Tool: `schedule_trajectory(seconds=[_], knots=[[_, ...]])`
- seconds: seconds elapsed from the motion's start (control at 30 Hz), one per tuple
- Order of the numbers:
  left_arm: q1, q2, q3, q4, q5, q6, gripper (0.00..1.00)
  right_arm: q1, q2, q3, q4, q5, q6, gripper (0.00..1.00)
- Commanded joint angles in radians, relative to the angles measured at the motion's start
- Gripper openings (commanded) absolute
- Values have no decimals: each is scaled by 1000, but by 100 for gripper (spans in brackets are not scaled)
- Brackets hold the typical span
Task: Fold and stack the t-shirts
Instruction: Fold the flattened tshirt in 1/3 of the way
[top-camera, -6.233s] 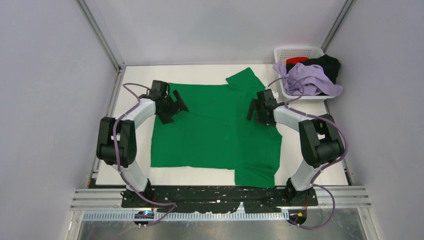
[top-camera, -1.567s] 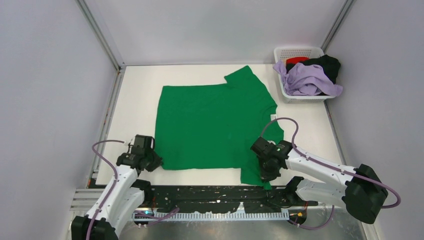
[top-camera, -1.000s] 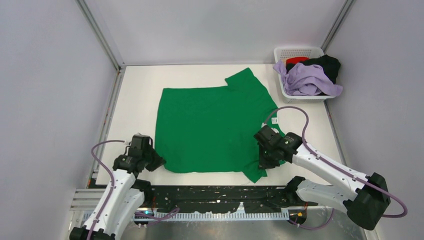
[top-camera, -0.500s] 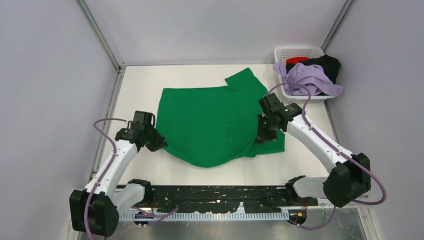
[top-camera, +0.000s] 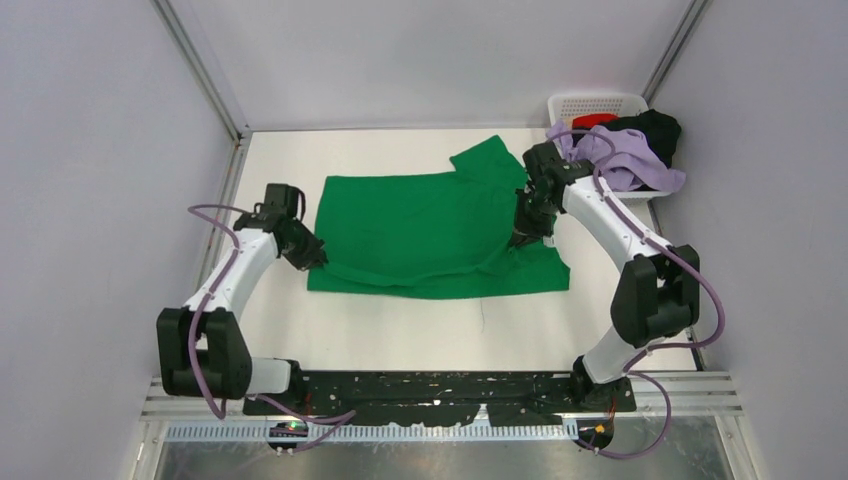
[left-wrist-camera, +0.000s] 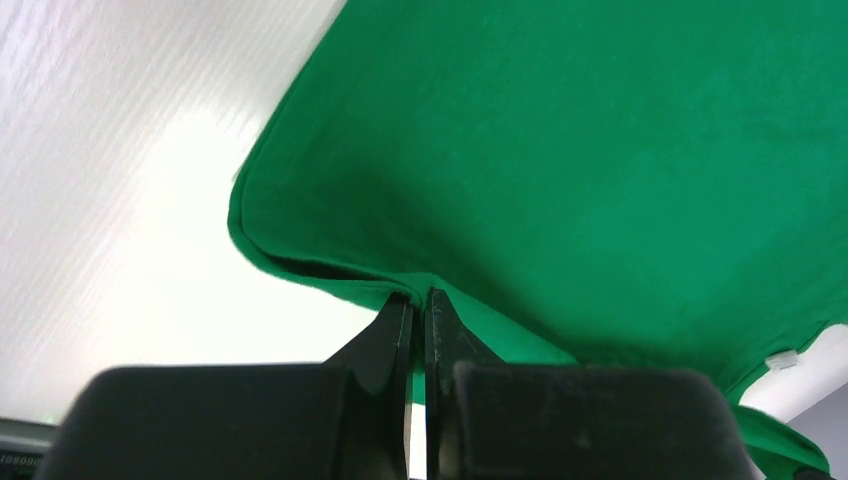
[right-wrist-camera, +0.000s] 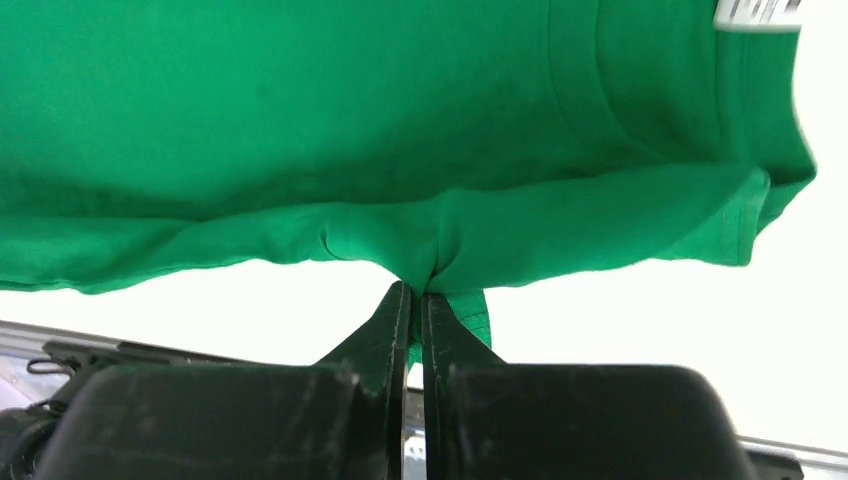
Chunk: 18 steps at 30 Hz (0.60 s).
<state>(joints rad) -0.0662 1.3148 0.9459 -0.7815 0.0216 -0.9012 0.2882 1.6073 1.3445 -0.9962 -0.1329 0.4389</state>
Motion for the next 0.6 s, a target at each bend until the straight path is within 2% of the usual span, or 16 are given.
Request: schedule_trajectory(seconds=[0.0, 0.2, 0.23, 0.27, 0.3, 0.33, 0.37, 0.4, 0.43, 0.47, 0.53, 0.57], knots=[[29, 111, 117, 44, 1, 45, 0, -27, 80, 130, 13, -7, -30, 8], [44, 272, 207, 89, -46, 38, 1, -45, 248, 271, 57, 3, -30, 13], [53, 304, 234, 93, -52, 35, 8, -52, 273, 298, 74, 14, -23, 13], [60, 344, 271, 84, -40, 34, 17, -61, 331, 360, 83, 40, -17, 17], [61, 378, 306, 72, -28, 33, 36, -67, 367, 397, 82, 60, 4, 24], [89, 409, 345, 55, -26, 38, 65, -77, 435, 497, 71, 106, 27, 41], [99, 430, 383, 21, -26, 38, 94, -80, 494, 546, 57, 139, 42, 49], [104, 439, 412, -3, -26, 47, 99, -87, 516, 629, 49, 199, 72, 65], [104, 438, 432, -8, -26, 63, 99, -89, 544, 664, 45, 234, 81, 72], [105, 429, 448, -11, -25, 74, 100, -92, 548, 711, 47, 239, 89, 85], [105, 400, 472, -23, 13, 106, 100, -93, 528, 708, 95, 215, 73, 92], [104, 383, 470, -23, 24, 117, 100, -93, 482, 643, 122, 173, 66, 96]])
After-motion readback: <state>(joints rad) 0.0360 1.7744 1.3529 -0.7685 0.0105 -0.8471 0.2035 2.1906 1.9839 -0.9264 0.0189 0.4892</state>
